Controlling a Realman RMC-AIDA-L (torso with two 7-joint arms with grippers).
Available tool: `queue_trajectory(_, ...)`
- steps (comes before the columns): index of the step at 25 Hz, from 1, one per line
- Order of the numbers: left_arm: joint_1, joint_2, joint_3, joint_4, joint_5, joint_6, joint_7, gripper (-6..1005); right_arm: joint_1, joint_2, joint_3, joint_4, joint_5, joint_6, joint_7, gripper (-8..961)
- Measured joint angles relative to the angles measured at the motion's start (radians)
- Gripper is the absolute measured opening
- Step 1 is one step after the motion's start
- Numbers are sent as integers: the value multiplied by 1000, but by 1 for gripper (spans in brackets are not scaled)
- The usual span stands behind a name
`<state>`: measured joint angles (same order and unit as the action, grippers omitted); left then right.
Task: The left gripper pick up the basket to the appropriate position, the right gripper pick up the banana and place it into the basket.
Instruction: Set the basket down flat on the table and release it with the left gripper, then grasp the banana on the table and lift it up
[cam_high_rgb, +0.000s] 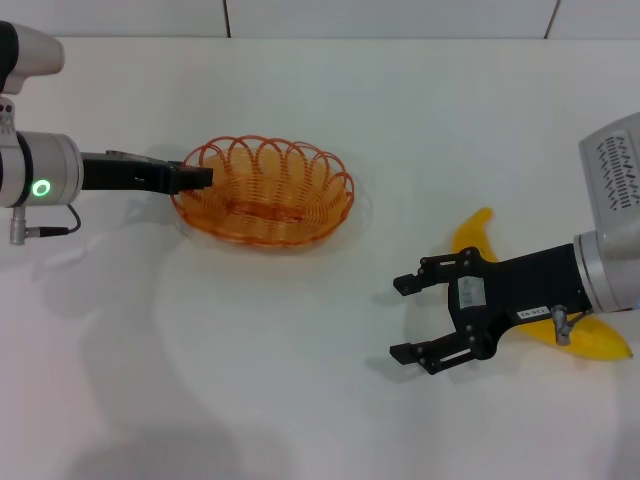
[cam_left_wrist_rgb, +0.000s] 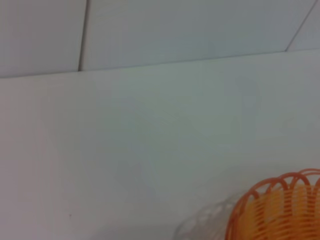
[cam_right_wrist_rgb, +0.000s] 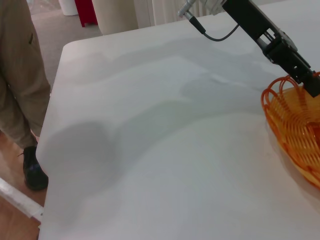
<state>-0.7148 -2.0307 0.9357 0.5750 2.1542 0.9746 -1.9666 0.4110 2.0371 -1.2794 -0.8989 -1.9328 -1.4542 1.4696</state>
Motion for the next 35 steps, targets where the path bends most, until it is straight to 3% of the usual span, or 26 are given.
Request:
queue_trajectory(5, 17, -3, 0, 20, -30, -15, 56, 523, 0, 0, 0, 0, 0, 0, 0, 862)
queue_trajectory(10, 59, -5, 3, 39, -147, -22, 202, 658, 0, 0, 0, 0, 0, 0, 0, 862)
queue_trajectory(17, 130, -10, 28, 36, -310, -12, 458, 654, 0, 1, 1, 3, 1, 24, -3, 862)
queue_trajectory(25, 267, -5, 104, 42, -524, -6, 646, 652, 1, 3, 9, 18, 14, 54, -5, 861)
queue_trajectory(35, 361, -1, 106, 33, -536, 210, 759, 652, -4, 5, 1, 10, 35, 52, -8, 862)
